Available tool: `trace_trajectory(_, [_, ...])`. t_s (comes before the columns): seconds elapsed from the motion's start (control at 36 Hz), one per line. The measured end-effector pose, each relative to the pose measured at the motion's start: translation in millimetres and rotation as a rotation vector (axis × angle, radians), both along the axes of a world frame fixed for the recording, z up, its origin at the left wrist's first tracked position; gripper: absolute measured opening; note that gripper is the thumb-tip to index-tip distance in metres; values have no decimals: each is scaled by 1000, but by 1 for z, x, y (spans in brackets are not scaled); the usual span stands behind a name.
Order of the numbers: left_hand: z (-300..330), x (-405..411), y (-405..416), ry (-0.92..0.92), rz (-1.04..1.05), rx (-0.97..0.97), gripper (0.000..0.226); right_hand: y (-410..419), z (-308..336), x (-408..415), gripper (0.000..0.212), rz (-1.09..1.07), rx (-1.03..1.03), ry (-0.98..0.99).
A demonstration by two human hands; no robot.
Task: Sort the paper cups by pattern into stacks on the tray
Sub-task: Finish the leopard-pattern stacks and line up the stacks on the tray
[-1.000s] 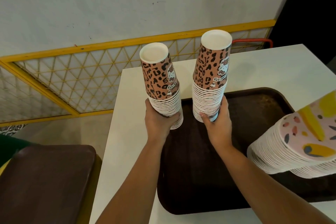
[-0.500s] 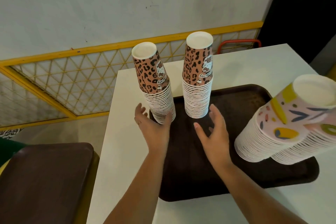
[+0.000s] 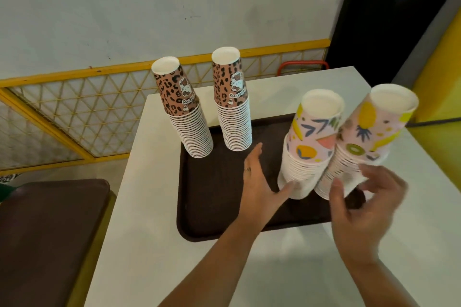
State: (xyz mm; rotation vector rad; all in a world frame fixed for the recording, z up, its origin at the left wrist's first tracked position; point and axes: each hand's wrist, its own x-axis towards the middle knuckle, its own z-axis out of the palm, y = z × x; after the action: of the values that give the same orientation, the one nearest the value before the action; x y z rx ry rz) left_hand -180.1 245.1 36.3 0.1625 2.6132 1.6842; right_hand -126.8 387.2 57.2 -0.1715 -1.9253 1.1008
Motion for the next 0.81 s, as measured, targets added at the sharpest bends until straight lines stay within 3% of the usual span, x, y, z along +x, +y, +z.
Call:
trace_trajectory(0.11, [1,1,22,-23,-10,12,110,30,-14,1,55,-163,-100,-45])
trace_trajectory(0.25, [-5,-4,41,16,56,79,110,51,-38,-8,92,-89,-199,-385])
trace_trajectory(0.39, [-3,-11,56,63,117,100,102,59,-53,-26,95,115,-194,-517])
trace_trajectory(0.81, [-5,-83,48,115,268,99,85,54,-53,-124,83,241,-203,-514])
